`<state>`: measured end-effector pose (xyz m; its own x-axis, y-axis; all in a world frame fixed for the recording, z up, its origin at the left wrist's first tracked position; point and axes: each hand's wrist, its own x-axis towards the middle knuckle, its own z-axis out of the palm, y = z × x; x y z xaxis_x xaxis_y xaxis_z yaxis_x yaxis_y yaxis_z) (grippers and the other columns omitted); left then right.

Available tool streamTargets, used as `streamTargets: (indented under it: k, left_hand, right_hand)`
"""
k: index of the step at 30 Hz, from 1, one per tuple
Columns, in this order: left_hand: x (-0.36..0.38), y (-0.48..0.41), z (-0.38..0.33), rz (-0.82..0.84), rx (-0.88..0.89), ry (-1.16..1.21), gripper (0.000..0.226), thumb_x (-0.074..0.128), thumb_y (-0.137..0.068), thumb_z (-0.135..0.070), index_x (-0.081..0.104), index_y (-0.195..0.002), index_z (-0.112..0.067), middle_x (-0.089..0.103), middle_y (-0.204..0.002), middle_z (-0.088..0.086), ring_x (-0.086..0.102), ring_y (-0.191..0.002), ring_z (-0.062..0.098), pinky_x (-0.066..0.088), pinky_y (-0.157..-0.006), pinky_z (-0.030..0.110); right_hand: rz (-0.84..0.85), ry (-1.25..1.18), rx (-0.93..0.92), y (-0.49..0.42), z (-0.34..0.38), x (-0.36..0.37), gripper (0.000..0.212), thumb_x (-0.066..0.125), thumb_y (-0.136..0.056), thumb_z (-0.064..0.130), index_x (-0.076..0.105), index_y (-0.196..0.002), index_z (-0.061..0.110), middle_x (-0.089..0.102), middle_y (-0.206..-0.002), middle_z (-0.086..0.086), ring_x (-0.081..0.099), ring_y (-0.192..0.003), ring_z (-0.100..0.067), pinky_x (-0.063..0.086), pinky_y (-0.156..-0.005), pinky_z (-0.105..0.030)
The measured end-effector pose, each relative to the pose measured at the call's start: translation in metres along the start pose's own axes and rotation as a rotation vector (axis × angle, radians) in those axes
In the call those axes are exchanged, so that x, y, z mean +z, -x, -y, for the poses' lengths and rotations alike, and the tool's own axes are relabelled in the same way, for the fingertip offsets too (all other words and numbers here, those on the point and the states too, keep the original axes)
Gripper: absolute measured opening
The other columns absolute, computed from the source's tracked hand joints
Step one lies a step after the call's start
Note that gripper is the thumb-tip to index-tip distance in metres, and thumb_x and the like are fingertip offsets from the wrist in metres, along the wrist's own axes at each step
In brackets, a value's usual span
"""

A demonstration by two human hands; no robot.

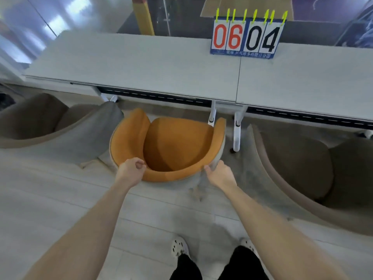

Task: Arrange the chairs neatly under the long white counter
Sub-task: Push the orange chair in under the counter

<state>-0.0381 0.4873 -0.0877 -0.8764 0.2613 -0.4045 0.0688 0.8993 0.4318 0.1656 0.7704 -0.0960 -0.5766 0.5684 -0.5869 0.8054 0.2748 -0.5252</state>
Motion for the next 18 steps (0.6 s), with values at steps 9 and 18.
streamTargets:
  k: [9, 18]
  left_hand:
    - [-0.027, -0.082, 0.053, 0.004, -0.157, -0.109, 0.077, 0.073, -0.091, -0.056, 0.040, -0.157, -0.032, 0.036, -0.159, 0.013, 0.043, -0.144, 0.039, 0.046, -0.114, 0.055]
    - [-0.029, -0.140, 0.070, 0.078, -0.271, -0.025, 0.097, 0.072, -0.097, -0.046, 0.007, -0.168, -0.040, 0.017, -0.168, 0.020, 0.047, -0.143, 0.045, 0.044, -0.117, 0.054]
  right_hand:
    - [-0.060, -0.180, 0.285, -0.041, 0.042, 0.053, 0.110, 0.057, -0.101, 0.061, -0.007, -0.166, -0.002, 0.026, -0.169, -0.024, 0.055, -0.137, -0.041, 0.050, -0.107, -0.046]
    - [-0.218, -0.315, 0.362, -0.026, 0.055, 0.077, 0.130, 0.079, -0.091, 0.046, -0.027, -0.164, 0.027, 0.036, -0.157, -0.026, 0.064, -0.098, -0.036, 0.051, -0.079, -0.036]
